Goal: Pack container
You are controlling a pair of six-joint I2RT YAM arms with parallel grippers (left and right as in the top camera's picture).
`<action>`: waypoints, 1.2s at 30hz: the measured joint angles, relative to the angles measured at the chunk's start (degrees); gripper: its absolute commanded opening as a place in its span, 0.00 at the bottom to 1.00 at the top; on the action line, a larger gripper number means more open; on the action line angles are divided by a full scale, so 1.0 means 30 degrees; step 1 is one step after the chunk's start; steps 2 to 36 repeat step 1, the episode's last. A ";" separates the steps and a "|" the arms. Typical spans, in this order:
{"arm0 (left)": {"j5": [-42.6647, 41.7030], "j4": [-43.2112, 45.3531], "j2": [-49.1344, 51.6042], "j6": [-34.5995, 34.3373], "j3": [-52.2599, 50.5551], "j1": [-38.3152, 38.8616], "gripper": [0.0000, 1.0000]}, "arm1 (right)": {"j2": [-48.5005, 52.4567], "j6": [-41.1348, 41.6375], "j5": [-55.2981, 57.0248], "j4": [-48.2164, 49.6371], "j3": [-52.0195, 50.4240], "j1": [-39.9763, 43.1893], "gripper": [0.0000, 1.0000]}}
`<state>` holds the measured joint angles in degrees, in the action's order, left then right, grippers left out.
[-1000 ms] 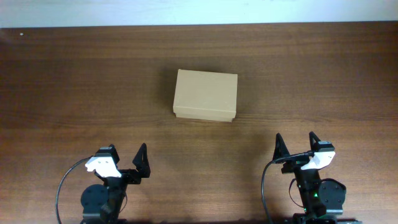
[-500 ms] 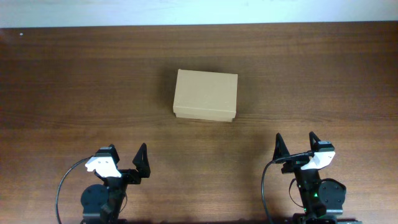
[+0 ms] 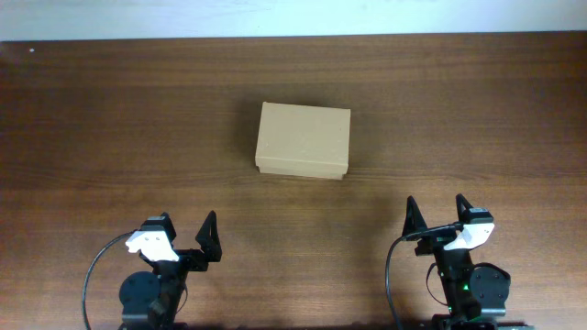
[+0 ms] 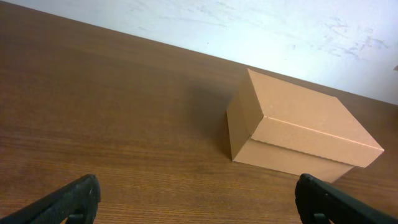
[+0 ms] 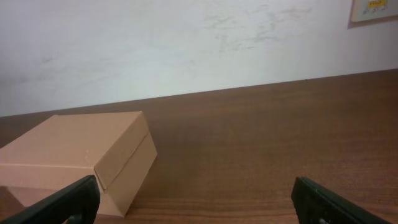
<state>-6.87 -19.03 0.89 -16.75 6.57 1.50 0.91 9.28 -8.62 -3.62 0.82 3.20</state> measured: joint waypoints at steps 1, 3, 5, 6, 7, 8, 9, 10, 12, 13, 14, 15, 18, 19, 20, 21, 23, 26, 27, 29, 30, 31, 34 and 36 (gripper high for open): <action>0.0000 0.0000 0.0000 0.0000 0.0000 0.0000 1.00 | 0.0000 0.0000 0.0000 -0.0007 0.0000 0.0000 0.99; 0.0000 0.0000 0.0000 0.0000 0.0000 0.0000 1.00 | 0.0000 0.0000 0.0000 -0.0007 0.0000 0.0000 0.99; 0.0000 0.0000 0.0000 0.0000 0.0000 0.0000 1.00 | 0.0000 0.0000 0.0000 -0.0007 0.0000 0.0000 0.99; 0.0000 0.0000 0.0000 0.0000 0.0000 0.0000 1.00 | 0.0000 0.0000 0.0000 -0.0007 0.0000 0.0000 0.99; 0.0000 0.0000 0.0000 0.0000 0.0000 0.0000 1.00 | 0.0000 0.0000 0.0000 -0.0007 0.0000 0.0000 0.99; 0.0000 0.0000 0.0000 0.0000 0.0000 0.0000 1.00 | 0.0000 0.0000 0.0000 -0.0007 0.0000 0.0000 0.99; 0.0000 0.0000 0.0000 0.0000 0.0000 0.0000 1.00 | 0.0000 0.0000 0.0000 -0.0007 0.0000 0.0000 0.99; 0.0000 0.0000 0.0000 0.0000 0.0000 0.0000 1.00 | 0.0000 0.0000 0.0000 -0.0007 0.0000 0.0000 0.99; 0.0000 0.0000 0.0000 0.0000 0.0000 0.0000 1.00 | 0.0000 0.0000 0.0000 -0.0007 0.0000 0.0000 0.99; 0.0000 0.0000 0.0000 0.0000 0.0000 0.0000 1.00 | 0.0000 0.0000 0.0000 -0.0007 0.0000 0.0000 0.99; 0.0000 0.0000 0.0000 0.0000 0.0000 0.0000 1.00 | 0.0000 0.0000 0.0000 -0.0007 0.0000 0.0000 0.99; 0.0000 0.0000 0.0000 0.0000 0.0000 0.0000 1.00 | 0.0000 0.0000 0.0000 -0.0007 0.0000 0.0000 0.99; 0.0000 0.0000 0.0000 0.0000 0.0000 0.0000 1.00 | 0.0000 0.0000 0.0000 -0.0007 0.0000 0.0000 0.99; 0.0000 0.0000 0.0000 0.0000 0.0000 0.0000 1.00 | 0.0000 0.0000 0.0000 -0.0007 0.0000 0.0000 0.99; 0.0000 0.0000 0.0000 0.0000 0.0000 0.0000 1.00 | 0.0000 0.0000 0.0000 -0.0007 0.0000 0.0000 0.99; 0.0000 0.0000 0.0000 0.0000 0.0000 0.0000 1.00 | 0.0000 0.0000 0.0000 -0.0007 0.0000 0.0000 0.99; 0.0000 0.0000 0.0000 0.0000 0.0000 0.0000 1.00 | 0.0000 0.0000 0.0000 -0.0007 0.0000 0.0000 0.99; 0.0000 0.0000 0.0000 0.0000 0.0000 0.0000 1.00 | 0.0000 0.0000 0.0000 -0.0007 0.0000 0.0000 0.99; 0.0000 0.0000 0.0000 0.0000 0.0000 0.0000 1.00 | 0.0000 0.0000 0.0000 -0.0007 0.0000 0.0000 0.99; 0.0000 0.0000 0.0000 0.0000 0.0000 0.0000 1.00 | 0.0000 0.0000 0.0000 -0.0007 0.0000 0.0000 0.99; 0.0000 0.0000 0.0000 0.0000 0.0000 0.0000 1.00 | 0.0000 0.0000 0.0000 -0.0007 0.0000 0.0000 0.99; 0.0000 0.0000 0.0000 0.0000 0.0000 0.0000 1.00 | 0.0000 0.0000 0.0000 -0.0007 0.0000 0.0000 0.99; 0.0000 0.0000 0.0000 0.0000 0.0000 0.0000 1.00 | 0.0000 0.0000 0.0000 -0.0007 0.0000 0.0000 0.99; 0.0000 0.0000 0.0000 0.0000 0.0000 0.0000 1.00 | 0.0000 0.0000 0.0000 -0.0007 0.0000 0.0000 0.99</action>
